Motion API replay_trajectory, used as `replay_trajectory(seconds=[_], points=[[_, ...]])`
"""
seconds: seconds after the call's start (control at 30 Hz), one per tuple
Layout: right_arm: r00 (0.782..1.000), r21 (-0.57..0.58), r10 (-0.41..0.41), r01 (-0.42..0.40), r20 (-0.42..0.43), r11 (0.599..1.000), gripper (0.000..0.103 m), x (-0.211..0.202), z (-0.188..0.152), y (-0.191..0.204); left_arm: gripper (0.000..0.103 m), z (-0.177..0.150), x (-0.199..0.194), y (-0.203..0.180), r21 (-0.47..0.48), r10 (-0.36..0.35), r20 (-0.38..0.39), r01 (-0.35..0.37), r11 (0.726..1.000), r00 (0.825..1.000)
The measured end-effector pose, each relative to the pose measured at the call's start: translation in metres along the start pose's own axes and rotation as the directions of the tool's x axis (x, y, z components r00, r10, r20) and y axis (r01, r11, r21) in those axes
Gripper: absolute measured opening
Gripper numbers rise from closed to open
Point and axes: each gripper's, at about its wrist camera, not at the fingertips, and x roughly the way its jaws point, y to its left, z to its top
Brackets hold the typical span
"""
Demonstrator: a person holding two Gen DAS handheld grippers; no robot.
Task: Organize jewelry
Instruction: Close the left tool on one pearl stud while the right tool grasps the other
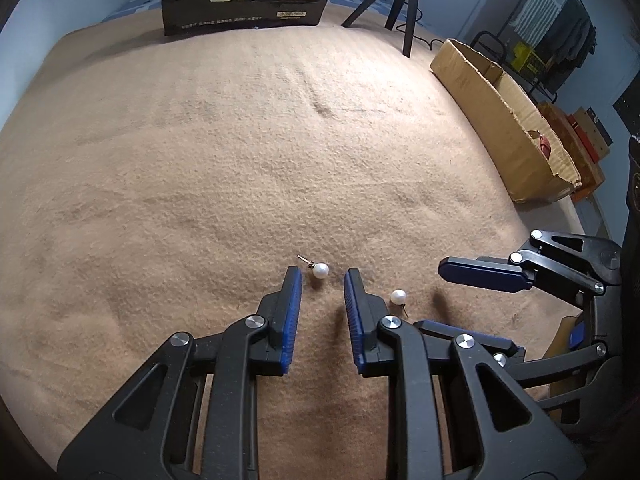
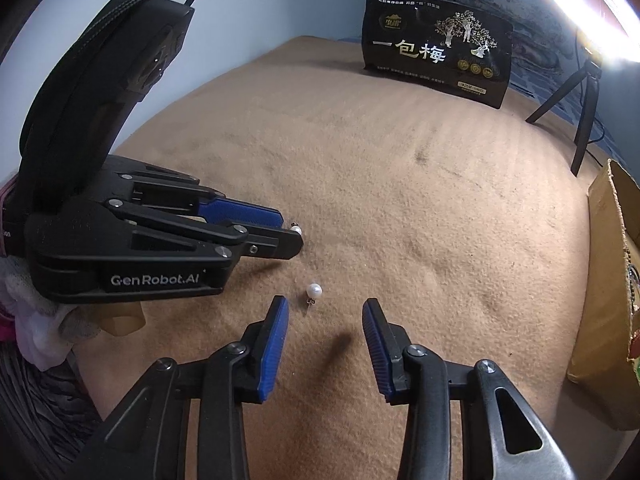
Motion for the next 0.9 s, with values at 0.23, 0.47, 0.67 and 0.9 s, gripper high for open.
replay_trajectory(seconds=[0.23,0.47,0.67,0.9], points=[[1.0,-0.005,0.008,-0.008,-0.004,1.0,0.035,0.009,0.004,0.001,0.015,0.004,0.007,0.003,-0.007,0.007,-0.007,-0.007,1.0,1.0],[1.0,-0.019,-0.004,0.004,-0.005,1.0,0.032,0.013,0.007,0.003,0.009,0.004,0.009,0.007,-0.016,0.003,-0.008,-0.004,1.0,1.0],[1.0,-0.033,-0.018,0.018,-0.011,0.999,0.026,0.019,0.011,0.008,0.009,0.004,0.009,0.008,-0.022,0.0,-0.007,0.0,1.0,1.0],[1.0,-0.053,-0.028,0.028,-0.011,0.998,0.006,0.021,0.013,0.012,0.008,0.004,0.008,0.008,-0.024,0.003,-0.007,-0.003,1.0,1.0]])
